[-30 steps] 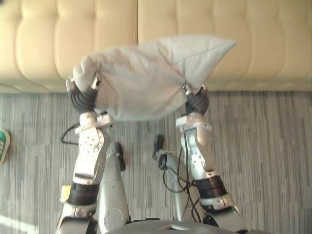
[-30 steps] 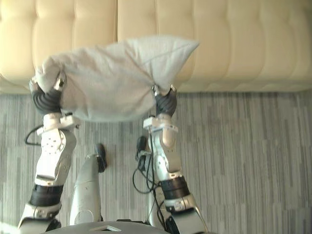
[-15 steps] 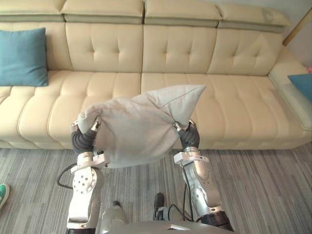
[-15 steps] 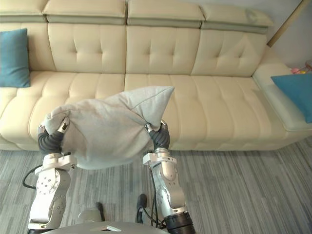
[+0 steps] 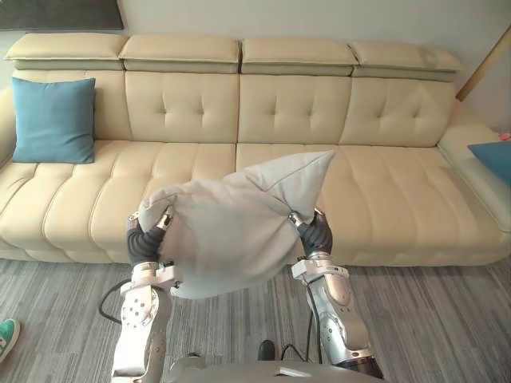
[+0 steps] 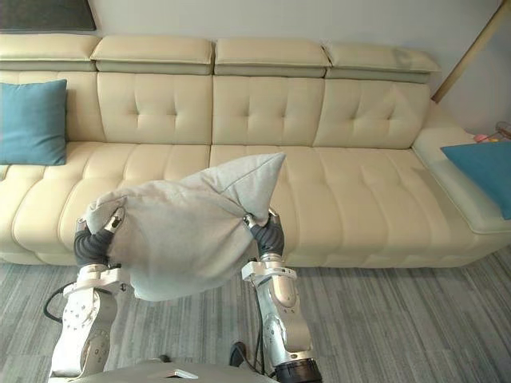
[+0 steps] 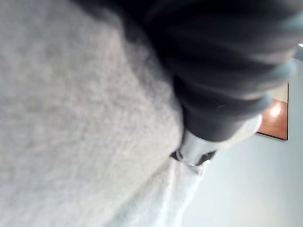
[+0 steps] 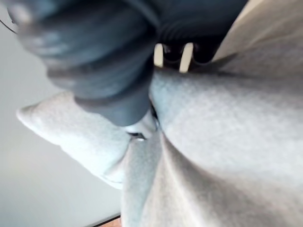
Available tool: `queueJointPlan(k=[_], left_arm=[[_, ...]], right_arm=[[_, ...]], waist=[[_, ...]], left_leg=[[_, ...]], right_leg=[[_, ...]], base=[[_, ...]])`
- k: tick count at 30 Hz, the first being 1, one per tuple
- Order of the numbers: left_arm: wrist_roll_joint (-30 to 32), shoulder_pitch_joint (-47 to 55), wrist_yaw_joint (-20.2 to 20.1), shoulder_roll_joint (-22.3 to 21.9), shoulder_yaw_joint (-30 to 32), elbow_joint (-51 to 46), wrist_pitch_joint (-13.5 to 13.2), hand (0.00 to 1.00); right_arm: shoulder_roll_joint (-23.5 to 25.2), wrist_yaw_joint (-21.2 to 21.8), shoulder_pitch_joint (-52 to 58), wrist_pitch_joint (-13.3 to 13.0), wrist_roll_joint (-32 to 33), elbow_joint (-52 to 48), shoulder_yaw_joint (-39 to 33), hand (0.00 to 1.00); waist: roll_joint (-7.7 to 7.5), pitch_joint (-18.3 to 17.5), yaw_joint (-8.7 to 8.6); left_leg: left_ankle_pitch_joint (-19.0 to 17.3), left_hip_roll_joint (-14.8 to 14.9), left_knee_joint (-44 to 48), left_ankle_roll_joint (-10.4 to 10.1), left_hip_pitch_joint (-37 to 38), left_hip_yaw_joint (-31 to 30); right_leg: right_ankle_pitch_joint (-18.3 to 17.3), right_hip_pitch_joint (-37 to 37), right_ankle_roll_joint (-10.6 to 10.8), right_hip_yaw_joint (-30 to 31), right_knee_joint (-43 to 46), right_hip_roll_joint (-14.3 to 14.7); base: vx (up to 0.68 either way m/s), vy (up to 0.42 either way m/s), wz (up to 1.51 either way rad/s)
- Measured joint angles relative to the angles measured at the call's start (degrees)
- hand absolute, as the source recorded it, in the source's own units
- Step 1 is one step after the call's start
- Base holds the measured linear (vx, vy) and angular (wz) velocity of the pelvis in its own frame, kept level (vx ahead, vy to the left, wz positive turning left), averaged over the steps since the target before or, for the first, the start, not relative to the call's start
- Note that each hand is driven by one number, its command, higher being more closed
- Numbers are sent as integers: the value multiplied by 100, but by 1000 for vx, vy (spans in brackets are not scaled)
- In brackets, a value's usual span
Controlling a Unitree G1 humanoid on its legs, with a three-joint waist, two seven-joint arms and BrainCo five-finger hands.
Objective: Pick up cushions and gather them together orderly.
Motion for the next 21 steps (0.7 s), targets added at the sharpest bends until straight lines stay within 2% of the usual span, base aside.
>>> queueJointPlan(k=[6, 11, 13, 15, 16, 17, 18, 19, 21], left_arm=[[0, 78, -52, -19, -49, 115, 1, 100], [0, 79, -94, -13, -47, 209, 3, 100], [1, 84, -104, -22, -78, 212, 27, 100], [2, 83, -98, -88, -81, 212, 30, 100], [2, 10, -87, -107, -37, 220, 30, 100], [2, -69, -76, -79, 22, 272, 30, 100], [2, -87, -64, -58, 23, 288, 30, 100], [11, -89, -39, -1, 15, 295, 31, 100], [14, -142, -12, 63, 13, 292, 23, 100]], right_arm=[[1, 20, 89, -1, -1, 94, -53, 100], [-3, 19, 64, -1, -109, 259, -88, 100], [-3, 19, 44, 0, -181, 337, -141, 100], [-13, 18, -90, 1, -215, 464, -168, 100], [-21, 18, -235, 0, -214, 500, -172, 100], [-20, 19, -375, -1, -215, 601, -171, 100], [-19, 19, -416, 0, -215, 651, -171, 100], [-26, 23, -446, -1, -214, 734, -169, 100], [-28, 57, -455, 0, -211, 854, -155, 100]], waist=[[58, -38, -15], [77, -78, -19], [83, -71, -30], [143, -20, -26], [224, 130, -82], [251, 274, -178], [229, 320, -198], [302, 414, -238], [184, 400, -313]], left_leg=[[-19, 0, -108, 23, 143, 126], [-67, -5, 73, 15, -127, 295], [-238, 13, 312, 33, -198, 288], [-552, 57, 732, 95, -264, 277], [-744, 123, 986, 176, -311, 287], [-868, 137, 1122, 218, -296, 270], [-881, 114, 1124, 240, -251, 265], [-902, 109, 1123, 318, -185, 241], [-914, -20, 1110, 373, -171, 58]], right_leg=[[-9, 87, 85, 159, -115, 33], [93, -273, 143, 420, -122, 42], [118, -304, 150, 458, -33, 36], [-71, -527, 406, 618, 549, 26], [-155, -816, 525, 728, 1212, 22], [-161, -1127, 537, 718, 1965, -32], [-153, -1228, 544, 719, 2241, -71], [-233, -1392, 476, 726, 2545, -120], [-618, -1401, 395, 733, 2253, -167]], base=[[-9, 20, -11], [11, 33, -21], [5, 68, -19], [-43, 117, -38], [-140, 198, -26], [-161, 205, -11], [-157, 153, 7], [-107, 102, 21], [-47, 60, 45]])
